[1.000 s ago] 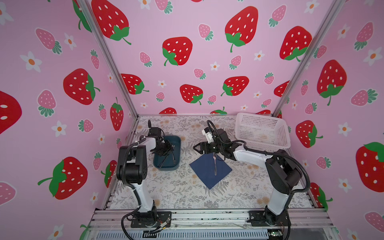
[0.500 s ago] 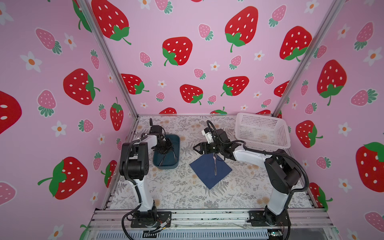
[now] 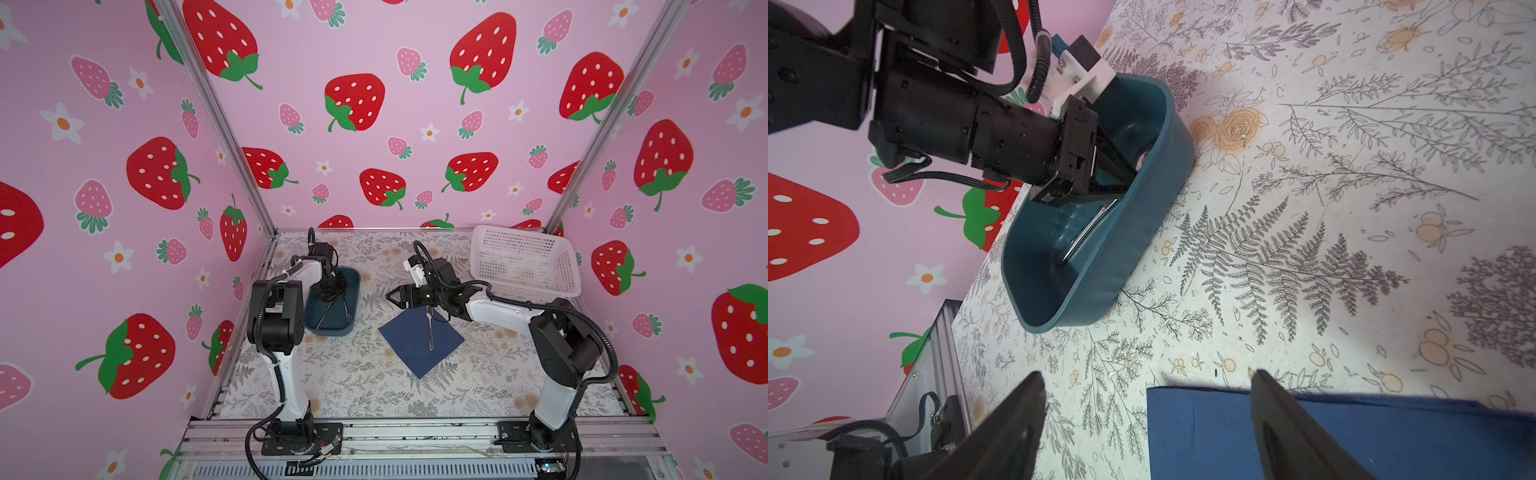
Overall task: Place the utensils on the paper napkin and roll it up
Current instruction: 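Lower the left gripper and close it on the silver spoon in the tray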
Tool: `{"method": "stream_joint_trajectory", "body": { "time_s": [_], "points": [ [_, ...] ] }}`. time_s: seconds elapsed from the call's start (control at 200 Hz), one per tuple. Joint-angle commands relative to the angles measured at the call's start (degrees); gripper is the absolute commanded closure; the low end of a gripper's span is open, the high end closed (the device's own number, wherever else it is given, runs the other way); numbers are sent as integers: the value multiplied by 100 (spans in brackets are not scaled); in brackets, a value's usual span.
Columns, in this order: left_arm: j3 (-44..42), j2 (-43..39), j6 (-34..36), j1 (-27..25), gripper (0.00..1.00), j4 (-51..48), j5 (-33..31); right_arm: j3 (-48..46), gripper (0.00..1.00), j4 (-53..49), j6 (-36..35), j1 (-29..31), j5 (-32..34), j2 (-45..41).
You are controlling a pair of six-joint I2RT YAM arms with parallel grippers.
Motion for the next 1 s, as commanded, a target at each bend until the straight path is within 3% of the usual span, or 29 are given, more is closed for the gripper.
{"method": "stream_joint_trajectory", "body": {
  "time_s": [0.0,0.27,0.575,0.725,0.995],
  "points": [
    [337,397,302,-205,82,-931,-901,88,21,-99,-63,33,25,20],
    [645,672,486,-439,81,-1324,-1169,-7,21,-139,-126,33,129,-97],
    [617,633,499,-450,92,-1426,-1149,-121,21,-155,-161,29,230,-192],
    [455,355,426,-453,100,-1308,-1117,-167,21,-140,-171,27,252,-252],
    [38,-587,241,-304,100,-819,-901,-161,20,-45,-139,28,168,-282]
  ]
}}
